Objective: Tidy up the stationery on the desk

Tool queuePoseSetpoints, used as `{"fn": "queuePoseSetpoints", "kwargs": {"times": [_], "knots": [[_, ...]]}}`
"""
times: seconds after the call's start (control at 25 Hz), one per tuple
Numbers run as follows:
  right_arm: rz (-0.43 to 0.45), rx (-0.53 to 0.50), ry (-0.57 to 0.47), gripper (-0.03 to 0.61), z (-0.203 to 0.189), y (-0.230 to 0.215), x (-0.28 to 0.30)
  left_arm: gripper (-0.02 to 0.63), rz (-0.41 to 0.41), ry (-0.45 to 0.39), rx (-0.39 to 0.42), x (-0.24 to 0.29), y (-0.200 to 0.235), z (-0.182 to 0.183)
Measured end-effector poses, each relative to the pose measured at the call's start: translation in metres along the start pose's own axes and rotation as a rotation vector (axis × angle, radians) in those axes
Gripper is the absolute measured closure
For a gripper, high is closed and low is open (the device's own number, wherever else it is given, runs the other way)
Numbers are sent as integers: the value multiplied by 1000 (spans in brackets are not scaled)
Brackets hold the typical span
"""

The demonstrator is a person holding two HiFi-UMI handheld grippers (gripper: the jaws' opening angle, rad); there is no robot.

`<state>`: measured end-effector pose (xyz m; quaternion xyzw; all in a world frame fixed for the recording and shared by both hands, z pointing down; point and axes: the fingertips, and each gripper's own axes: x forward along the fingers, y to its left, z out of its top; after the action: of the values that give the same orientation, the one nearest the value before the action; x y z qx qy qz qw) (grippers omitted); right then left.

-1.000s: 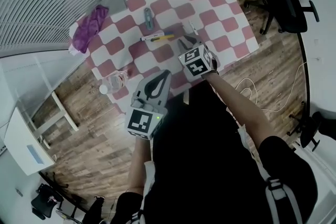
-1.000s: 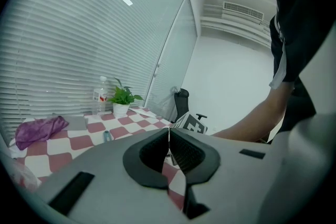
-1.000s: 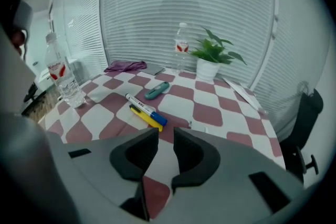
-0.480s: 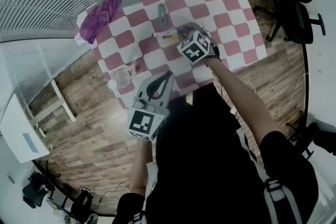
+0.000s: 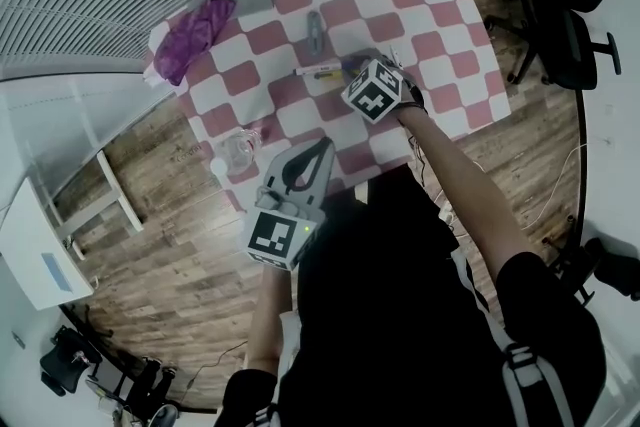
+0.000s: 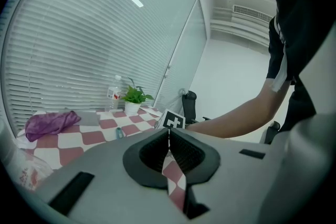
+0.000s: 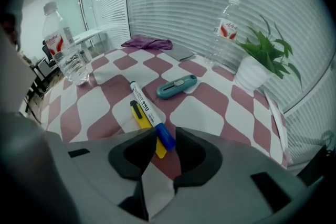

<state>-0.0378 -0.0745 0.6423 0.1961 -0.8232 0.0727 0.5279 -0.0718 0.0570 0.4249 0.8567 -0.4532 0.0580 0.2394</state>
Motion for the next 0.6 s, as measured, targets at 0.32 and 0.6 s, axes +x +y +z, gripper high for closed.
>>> {"fn": "queuePoseSetpoints", "kwargs": {"times": [0.32,0.6], "knots": [[84,-113,59,463,1,5,3,581,5,-8,-11,-2,2,3],[171,-143,100,480,4,7,4,581,1,-1,14,-2,2,-2]]}}
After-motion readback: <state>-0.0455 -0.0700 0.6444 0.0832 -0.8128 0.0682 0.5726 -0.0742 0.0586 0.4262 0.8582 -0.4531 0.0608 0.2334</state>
